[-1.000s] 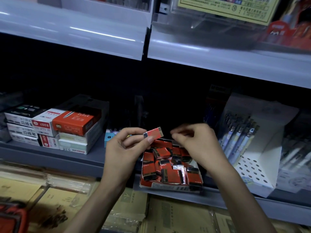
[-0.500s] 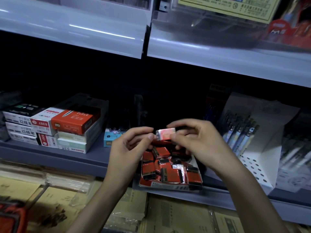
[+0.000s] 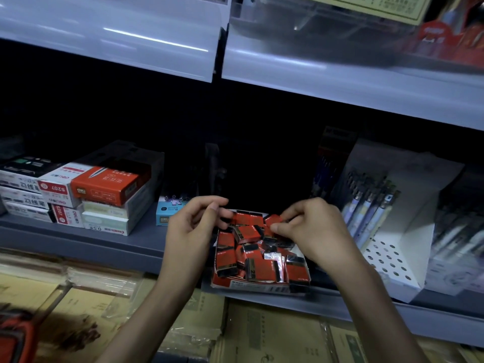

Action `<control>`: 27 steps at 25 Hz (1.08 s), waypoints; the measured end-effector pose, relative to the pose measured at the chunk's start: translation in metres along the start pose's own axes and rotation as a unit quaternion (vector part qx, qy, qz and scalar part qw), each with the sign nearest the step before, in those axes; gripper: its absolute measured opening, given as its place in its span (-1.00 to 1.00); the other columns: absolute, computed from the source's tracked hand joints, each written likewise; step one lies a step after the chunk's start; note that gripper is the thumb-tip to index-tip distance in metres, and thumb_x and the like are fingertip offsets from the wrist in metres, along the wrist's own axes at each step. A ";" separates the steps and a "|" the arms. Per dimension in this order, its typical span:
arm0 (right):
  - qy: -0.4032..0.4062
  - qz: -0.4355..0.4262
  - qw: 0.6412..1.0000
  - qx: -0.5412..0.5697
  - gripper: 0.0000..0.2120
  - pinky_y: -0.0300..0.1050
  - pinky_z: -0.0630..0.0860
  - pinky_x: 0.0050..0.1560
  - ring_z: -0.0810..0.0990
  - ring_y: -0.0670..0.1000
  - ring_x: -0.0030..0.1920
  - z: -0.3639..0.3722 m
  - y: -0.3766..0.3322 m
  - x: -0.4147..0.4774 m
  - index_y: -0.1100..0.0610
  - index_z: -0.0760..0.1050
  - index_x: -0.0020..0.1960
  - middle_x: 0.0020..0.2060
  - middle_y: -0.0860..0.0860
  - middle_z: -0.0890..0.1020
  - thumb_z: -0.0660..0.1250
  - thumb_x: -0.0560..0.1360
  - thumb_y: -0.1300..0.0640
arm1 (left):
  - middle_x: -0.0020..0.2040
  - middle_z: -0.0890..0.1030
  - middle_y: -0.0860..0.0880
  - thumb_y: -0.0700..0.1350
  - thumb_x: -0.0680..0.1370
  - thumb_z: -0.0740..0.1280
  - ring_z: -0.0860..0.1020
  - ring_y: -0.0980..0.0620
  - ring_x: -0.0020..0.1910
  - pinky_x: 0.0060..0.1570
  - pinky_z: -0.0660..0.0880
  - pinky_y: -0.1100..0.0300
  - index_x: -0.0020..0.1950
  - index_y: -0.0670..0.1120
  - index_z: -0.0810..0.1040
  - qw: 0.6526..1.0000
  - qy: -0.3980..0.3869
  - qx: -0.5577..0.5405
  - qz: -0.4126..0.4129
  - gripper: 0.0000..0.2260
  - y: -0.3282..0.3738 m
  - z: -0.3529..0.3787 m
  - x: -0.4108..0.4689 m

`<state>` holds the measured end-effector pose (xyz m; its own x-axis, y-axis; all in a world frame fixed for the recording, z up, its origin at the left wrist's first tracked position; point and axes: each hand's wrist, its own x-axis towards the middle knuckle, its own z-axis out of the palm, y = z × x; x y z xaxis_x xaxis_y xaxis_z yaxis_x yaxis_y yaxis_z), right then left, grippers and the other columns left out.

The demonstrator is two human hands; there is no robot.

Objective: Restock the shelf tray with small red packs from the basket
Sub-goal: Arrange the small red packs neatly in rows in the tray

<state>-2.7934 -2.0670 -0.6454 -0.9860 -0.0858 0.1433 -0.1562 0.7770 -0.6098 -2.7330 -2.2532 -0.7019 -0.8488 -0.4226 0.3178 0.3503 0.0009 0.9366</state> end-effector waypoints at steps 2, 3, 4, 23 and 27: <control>0.007 -0.009 1.000 -0.027 -0.76 -0.03 0.65 -0.08 0.66 -0.06 -0.20 0.004 -0.002 -0.005 0.08 0.67 -0.13 -0.25 -0.02 0.69 0.59 0.41 -0.07 | -0.10 0.73 -0.08 -0.23 0.68 0.25 0.63 0.17 -0.19 -0.18 0.51 0.43 0.10 -0.12 0.66 1.000 -0.001 -0.001 -0.001 -0.82 0.000 0.000 0.000; 0.009 -0.011 0.999 -0.041 -0.74 -0.02 0.64 -0.12 0.66 -0.05 -0.23 0.005 -0.004 -0.007 0.11 0.67 -0.16 -0.26 0.00 0.70 0.58 0.42 -0.09 | -0.10 0.73 -0.08 -0.23 0.68 0.25 0.64 0.17 -0.18 -0.18 0.51 0.43 0.10 -0.12 0.66 1.000 -0.002 -0.001 -0.001 -0.82 0.000 0.000 0.000; 0.009 -0.011 0.998 -0.053 -0.72 -0.03 0.63 -0.16 0.65 -0.05 -0.26 0.006 -0.004 -0.009 0.11 0.67 -0.19 -0.28 0.01 0.69 0.57 0.43 -0.10 | -0.10 0.73 -0.08 -0.24 0.68 0.25 0.64 0.16 -0.18 -0.18 0.51 0.43 0.10 -0.12 0.66 1.000 -0.004 0.000 -0.002 -0.82 0.000 -0.001 0.000; 0.010 -0.097 0.994 0.042 -0.81 -0.16 0.64 -0.17 0.67 -0.15 -0.26 -0.023 -0.013 -0.010 -0.09 0.65 0.03 -0.27 -0.09 0.67 0.54 0.48 0.14 | -0.12 0.73 -0.12 -0.29 0.68 0.24 0.63 0.15 -0.19 -0.18 0.51 0.41 0.09 -0.16 0.66 1.000 -0.001 -0.014 -0.017 -0.80 0.000 -0.002 0.000; 0.077 -0.105 0.990 -0.055 -0.72 -0.10 0.58 -0.14 0.66 -0.03 -0.11 -0.028 -0.009 -0.012 0.01 0.61 0.26 -0.14 -0.08 0.66 0.43 0.57 0.21 | -0.12 0.73 -0.11 -0.29 0.68 0.24 0.64 0.14 -0.18 -0.16 0.52 0.39 0.09 -0.16 0.66 1.000 -0.003 -0.016 -0.022 -0.80 -0.001 -0.003 0.000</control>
<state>-2.7786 -2.0556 -0.6198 -0.9108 -0.1626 0.3794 -0.3402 0.8164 -0.4667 -2.7321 -2.2565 -0.7030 -0.8659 -0.4159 0.2780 0.3251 -0.0456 0.9446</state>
